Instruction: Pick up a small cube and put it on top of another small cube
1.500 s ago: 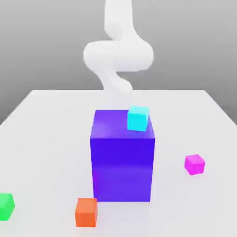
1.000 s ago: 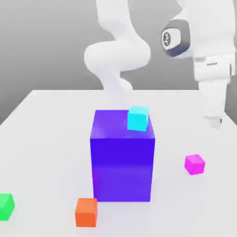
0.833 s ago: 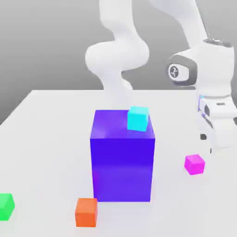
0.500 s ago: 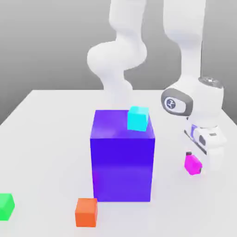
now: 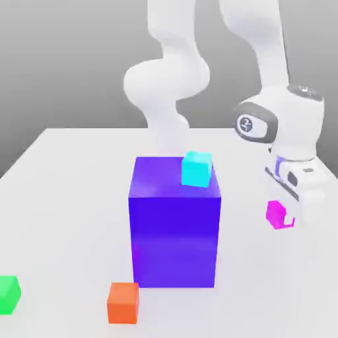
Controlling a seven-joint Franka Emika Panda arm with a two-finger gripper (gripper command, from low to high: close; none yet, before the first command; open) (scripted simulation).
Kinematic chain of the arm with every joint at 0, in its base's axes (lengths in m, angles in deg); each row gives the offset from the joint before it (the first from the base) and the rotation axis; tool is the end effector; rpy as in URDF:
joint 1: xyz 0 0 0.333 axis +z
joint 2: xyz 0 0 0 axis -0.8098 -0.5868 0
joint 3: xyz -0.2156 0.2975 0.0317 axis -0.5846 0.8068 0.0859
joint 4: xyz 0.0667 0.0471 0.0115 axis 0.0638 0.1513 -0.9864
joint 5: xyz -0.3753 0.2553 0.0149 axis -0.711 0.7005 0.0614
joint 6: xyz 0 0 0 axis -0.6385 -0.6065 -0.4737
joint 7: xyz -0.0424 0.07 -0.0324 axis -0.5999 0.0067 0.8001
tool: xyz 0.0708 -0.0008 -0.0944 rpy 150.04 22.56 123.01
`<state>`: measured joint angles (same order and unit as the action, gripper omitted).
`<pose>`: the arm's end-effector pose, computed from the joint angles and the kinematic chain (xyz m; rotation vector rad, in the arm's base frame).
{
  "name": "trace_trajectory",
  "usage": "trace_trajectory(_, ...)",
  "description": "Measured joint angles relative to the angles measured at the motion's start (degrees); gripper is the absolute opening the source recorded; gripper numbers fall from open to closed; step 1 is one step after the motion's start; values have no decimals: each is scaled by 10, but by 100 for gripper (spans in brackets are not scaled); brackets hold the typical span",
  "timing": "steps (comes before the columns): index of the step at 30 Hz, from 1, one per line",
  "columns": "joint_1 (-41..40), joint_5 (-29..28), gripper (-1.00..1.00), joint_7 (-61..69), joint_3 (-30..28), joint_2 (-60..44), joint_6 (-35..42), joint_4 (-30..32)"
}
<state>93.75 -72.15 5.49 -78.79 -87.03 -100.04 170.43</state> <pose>0.2855 0.2667 0.1762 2.8122 1.3667 -0.0348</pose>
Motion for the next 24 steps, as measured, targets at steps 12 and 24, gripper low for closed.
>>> trace_trajectory(12,-196,14,-100,-126,-182,-87,162,-204)
trace_trajectory(24,-400,139,-100,-99,-323,-137,160,-271)
